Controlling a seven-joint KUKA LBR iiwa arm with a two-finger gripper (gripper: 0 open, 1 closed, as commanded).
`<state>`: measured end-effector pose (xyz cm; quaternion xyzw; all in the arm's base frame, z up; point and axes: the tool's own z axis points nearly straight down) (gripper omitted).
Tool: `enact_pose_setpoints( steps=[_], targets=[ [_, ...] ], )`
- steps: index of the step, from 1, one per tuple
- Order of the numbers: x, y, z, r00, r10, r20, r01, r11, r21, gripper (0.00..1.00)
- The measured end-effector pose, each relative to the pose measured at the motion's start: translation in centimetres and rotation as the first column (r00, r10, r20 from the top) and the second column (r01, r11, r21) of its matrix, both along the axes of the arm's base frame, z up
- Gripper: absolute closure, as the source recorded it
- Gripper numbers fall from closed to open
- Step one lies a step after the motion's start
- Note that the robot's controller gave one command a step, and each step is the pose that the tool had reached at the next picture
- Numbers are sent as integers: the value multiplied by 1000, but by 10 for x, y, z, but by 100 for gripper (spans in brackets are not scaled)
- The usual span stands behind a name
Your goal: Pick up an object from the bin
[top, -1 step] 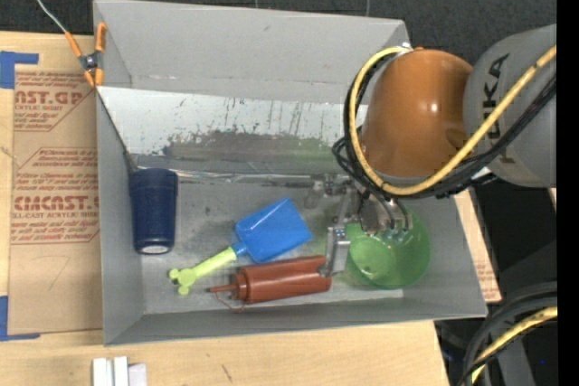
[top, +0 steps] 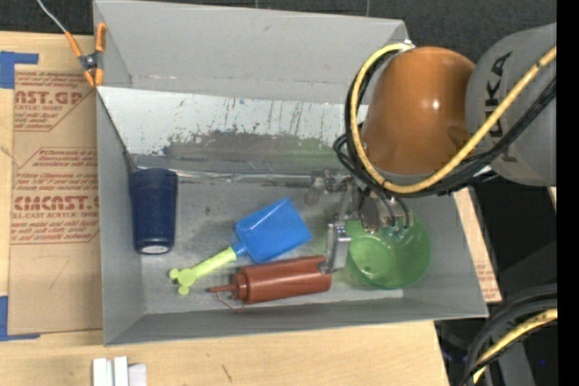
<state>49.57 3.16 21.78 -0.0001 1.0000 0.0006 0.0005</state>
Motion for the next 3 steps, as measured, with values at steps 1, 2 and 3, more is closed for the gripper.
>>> enact_pose_setpoints(
  steps=[1,2,3],
  targets=[
    [-7,21,-86,998,-65,-1,65,998,1,0],
    [3,42,-133,1000,0,5,0,1000,1,100],
    [1,42,-134,1000,-1,0,1,1000,1,0]
  ],
)
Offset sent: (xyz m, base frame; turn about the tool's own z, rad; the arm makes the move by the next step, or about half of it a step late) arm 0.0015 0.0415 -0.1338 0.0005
